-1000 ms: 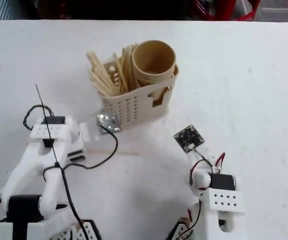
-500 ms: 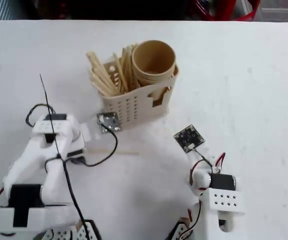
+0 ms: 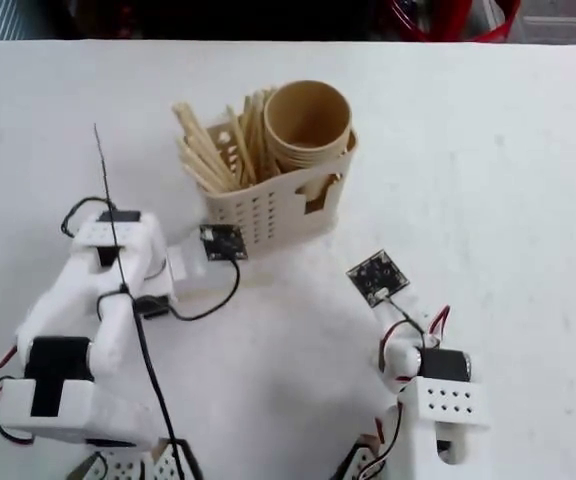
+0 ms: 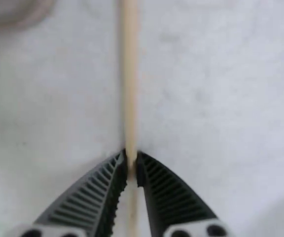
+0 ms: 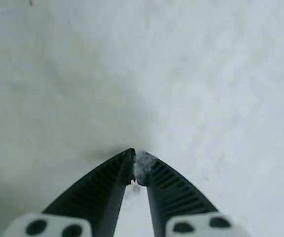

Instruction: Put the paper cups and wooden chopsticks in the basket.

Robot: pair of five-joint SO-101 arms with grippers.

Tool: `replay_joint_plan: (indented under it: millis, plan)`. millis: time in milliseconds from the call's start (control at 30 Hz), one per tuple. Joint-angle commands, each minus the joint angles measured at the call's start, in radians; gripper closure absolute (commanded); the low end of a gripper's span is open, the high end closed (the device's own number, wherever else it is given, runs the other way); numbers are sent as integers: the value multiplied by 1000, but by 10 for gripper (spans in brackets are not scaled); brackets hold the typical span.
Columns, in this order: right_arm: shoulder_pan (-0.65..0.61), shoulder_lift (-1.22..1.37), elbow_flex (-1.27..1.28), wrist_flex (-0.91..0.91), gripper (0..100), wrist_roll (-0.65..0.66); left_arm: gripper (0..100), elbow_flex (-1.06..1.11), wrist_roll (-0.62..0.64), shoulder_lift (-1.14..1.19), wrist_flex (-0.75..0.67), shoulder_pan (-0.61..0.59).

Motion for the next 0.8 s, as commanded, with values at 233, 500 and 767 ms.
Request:
replay_joint_plan:
  millis: [233, 500, 767]
  plan:
    - [5, -10, -6, -16, 981, 2, 976, -32, 9, -380, 279, 5]
    - [5, -10, -6, -16, 981, 2, 977, -72, 8, -691, 545, 5]
    - [5, -10, -6, -16, 981, 2, 979, -365, 149, -955, 643, 5]
